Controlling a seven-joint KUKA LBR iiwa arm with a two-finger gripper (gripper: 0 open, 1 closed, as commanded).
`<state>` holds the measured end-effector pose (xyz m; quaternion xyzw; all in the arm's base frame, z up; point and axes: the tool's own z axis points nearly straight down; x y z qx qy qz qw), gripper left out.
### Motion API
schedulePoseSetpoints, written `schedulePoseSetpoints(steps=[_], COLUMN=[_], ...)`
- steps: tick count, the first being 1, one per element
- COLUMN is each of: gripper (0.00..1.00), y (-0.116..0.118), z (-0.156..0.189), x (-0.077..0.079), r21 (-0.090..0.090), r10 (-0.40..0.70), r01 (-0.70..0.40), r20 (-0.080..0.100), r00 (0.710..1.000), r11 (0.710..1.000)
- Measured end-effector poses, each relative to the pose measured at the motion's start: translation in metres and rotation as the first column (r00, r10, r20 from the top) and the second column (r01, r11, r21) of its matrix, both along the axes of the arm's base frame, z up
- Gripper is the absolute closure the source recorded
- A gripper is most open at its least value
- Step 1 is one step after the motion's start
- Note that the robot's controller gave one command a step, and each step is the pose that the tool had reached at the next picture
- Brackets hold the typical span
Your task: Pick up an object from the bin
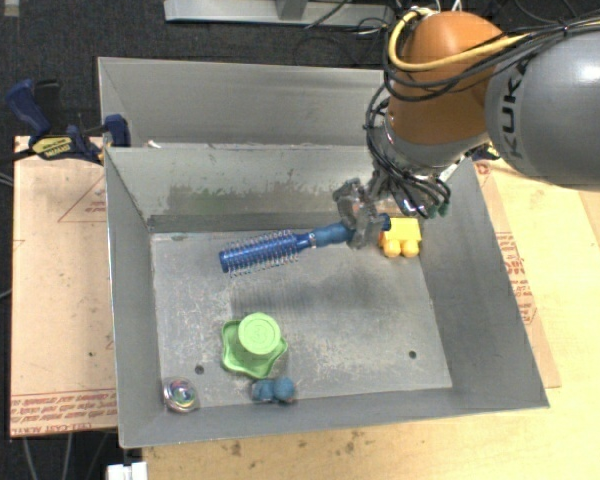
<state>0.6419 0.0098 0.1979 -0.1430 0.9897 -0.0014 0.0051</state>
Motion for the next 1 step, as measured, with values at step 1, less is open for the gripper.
schedulePoseSetpoints(steps=[1], gripper=[1.00], y=[-0.0164], z=[0.0739], x=[0.0064], r21=[-0.001], r10=[0.259], r01=[-0.259], r20=[-0.003], r00=[0.966], r11=[0.966])
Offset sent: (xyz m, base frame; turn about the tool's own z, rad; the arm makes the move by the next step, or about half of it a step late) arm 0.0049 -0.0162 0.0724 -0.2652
